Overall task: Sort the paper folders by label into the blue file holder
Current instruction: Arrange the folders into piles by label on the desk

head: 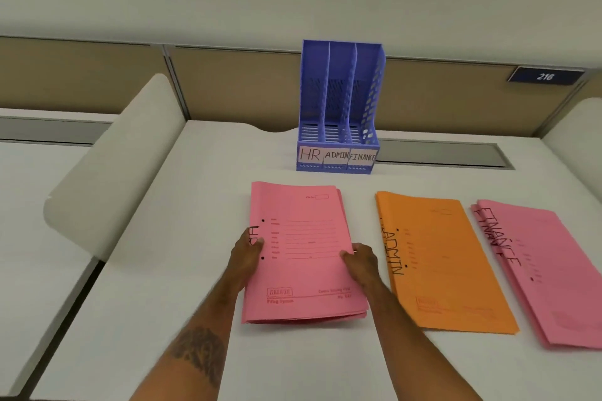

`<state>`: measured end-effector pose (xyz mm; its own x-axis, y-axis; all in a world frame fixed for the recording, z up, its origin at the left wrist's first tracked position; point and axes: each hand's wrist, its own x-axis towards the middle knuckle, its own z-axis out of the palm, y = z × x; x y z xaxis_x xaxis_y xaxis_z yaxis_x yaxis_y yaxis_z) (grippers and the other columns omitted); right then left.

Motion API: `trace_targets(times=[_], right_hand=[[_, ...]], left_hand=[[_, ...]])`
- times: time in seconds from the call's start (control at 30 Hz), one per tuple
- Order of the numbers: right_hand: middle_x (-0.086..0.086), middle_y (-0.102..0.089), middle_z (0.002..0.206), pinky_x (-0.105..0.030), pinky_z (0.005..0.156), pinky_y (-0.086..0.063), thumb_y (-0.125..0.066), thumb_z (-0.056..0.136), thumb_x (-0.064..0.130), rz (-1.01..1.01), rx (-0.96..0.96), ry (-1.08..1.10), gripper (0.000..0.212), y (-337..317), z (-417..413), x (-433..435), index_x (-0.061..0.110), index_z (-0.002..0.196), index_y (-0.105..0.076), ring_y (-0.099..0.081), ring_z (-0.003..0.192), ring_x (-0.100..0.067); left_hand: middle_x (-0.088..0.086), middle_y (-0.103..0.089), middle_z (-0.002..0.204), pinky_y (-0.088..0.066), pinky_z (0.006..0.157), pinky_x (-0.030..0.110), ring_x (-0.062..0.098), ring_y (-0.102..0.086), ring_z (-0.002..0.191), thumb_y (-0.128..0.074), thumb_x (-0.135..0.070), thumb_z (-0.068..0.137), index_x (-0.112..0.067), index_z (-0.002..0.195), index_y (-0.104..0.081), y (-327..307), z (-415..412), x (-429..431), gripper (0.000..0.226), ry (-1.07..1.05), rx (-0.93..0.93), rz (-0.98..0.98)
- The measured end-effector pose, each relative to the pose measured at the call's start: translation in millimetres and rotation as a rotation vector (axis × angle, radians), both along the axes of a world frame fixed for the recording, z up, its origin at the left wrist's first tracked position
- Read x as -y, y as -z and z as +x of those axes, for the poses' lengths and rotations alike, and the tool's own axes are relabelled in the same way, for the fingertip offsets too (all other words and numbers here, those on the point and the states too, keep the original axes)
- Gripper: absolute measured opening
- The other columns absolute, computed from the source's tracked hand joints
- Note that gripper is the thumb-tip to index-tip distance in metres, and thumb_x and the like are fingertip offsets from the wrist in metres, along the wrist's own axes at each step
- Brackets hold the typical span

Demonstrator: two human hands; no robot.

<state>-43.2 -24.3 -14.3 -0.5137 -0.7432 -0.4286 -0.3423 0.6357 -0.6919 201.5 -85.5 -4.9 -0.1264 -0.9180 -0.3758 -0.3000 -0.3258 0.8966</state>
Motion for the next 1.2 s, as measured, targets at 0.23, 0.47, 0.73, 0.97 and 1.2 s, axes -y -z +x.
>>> trace_targets(times=[0.23, 0.47, 0.73, 0.97, 1.2], right_hand=[[-0.012, -0.063, 0.124, -0.034, 0.089, -0.052, -0.061, 0.093, 0.015, -0.039, -0.025, 0.094, 0.039, 5, -16, -21, 0.008, 0.130, -0.054, -0.060, 0.109, -0.029], [-0.012, -0.064, 0.122, -0.034, 0.088, -0.053, -0.064, 0.091, 0.015, 0.025, -0.097, 0.035, 0.035, 13, -25, -27, 0.006, 0.124, -0.058, -0.061, 0.107, -0.029], [-0.014, -0.065, 0.117, -0.026, 0.078, -0.050, -0.062, 0.090, 0.020, 0.077, -0.176, -0.034, 0.034, 15, -23, -29, 0.001, 0.119, -0.061, -0.062, 0.101, -0.027], [-0.015, -0.057, 0.130, -0.028, 0.087, -0.049, -0.062, 0.092, 0.026, 0.072, -0.218, -0.033, 0.048, 7, -17, -28, 0.001, 0.131, -0.052, -0.058, 0.113, -0.030], [-0.012, -0.050, 0.137, -0.032, 0.089, -0.050, -0.062, 0.091, 0.035, 0.108, -0.250, -0.071, 0.060, 5, -4, -40, 0.009, 0.141, -0.040, -0.053, 0.120, -0.028]], left_hand=[[0.008, -0.066, 0.121, -0.056, 0.092, 0.046, 0.027, -0.068, 0.102, -0.044, -0.020, 0.103, -0.016, 0.134, -0.049, 4, -24, -6, 0.031, 0.096, 0.100, -0.061], [0.011, -0.069, 0.115, -0.050, 0.074, 0.025, 0.020, -0.063, 0.086, -0.047, -0.017, 0.102, -0.009, 0.124, -0.057, 11, -38, -8, 0.026, 0.094, 0.310, -0.182], [0.014, -0.069, 0.117, -0.057, 0.090, 0.048, 0.034, -0.070, 0.099, -0.053, -0.019, 0.100, -0.007, 0.125, -0.058, 13, -36, -6, 0.029, 0.107, 0.329, -0.122], [0.017, -0.053, 0.133, -0.046, 0.103, 0.053, 0.037, -0.054, 0.122, -0.060, -0.037, 0.095, -0.007, 0.128, -0.049, 13, -31, -1, 0.046, 0.129, 0.475, -0.056], [0.016, -0.047, 0.135, -0.040, 0.106, 0.049, 0.035, -0.042, 0.130, -0.058, -0.044, 0.094, -0.008, 0.129, -0.049, 17, -21, -11, 0.051, 0.172, 0.568, -0.043]])
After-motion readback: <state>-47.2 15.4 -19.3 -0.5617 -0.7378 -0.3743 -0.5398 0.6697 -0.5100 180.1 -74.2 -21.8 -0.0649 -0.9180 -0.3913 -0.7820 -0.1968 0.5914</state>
